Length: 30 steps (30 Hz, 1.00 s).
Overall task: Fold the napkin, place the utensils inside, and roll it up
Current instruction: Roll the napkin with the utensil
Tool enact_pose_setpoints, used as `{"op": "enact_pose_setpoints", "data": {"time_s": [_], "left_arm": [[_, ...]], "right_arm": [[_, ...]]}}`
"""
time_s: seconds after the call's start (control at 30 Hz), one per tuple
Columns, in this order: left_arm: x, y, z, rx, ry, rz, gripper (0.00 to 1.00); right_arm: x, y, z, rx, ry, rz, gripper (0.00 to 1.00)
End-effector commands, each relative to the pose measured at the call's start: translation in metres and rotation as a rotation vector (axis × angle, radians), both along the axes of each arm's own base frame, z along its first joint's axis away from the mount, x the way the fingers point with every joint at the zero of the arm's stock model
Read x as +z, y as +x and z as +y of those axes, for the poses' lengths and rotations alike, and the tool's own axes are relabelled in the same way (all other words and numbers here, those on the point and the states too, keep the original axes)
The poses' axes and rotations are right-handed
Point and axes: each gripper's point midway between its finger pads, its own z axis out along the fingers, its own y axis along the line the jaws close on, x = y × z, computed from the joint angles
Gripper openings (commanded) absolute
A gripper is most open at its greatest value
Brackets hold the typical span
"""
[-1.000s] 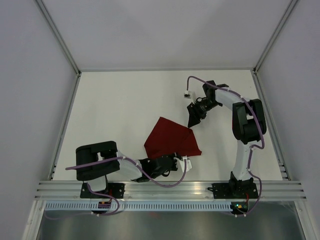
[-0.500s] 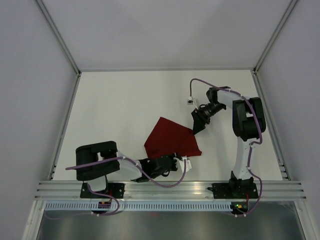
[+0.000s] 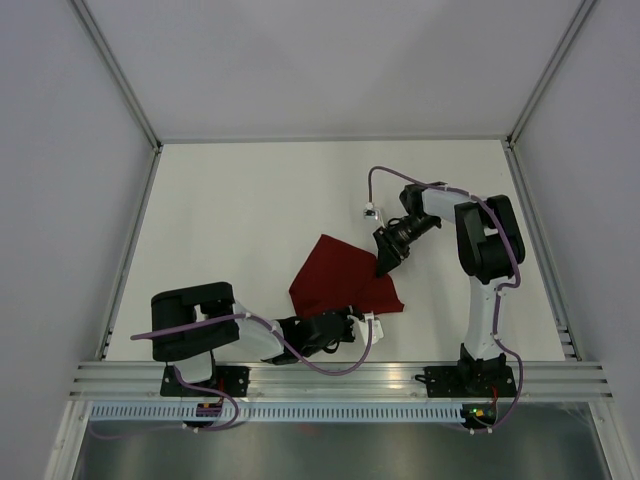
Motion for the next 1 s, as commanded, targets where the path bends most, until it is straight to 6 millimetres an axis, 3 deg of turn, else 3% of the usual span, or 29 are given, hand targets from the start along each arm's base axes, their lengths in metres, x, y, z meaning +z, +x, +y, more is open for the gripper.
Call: {"op": "enact_pose_setpoints", "data": {"time_s": [0.0,0.3,0.57,0.97], "left_arm": [[-0.026,-0.021,0.008,-0.044,0.040,0.122,0.02],[-0.027,-0.019,0.012,-0.013,0.027,0.143,0.02],[-0.026,-0.017,0.019,0.035,0.008,0.193,0.02],[-0.046,-0.038,0.022,0.069,0.006,0.434,0.02]], "right_arm": [[-0.035,0.010,-0.008,0.012,-0.070,-0.070,0.40],[-0.040,0.028,-0.030,-0.167,-0.137,-0.145,0.01],[-0.034,0.043,-0.051,-0.288,-0.144,-0.189,0.00],[-0.029,0.054,-0.052,-0.298,-0.149,-0.214,0.00]]}}
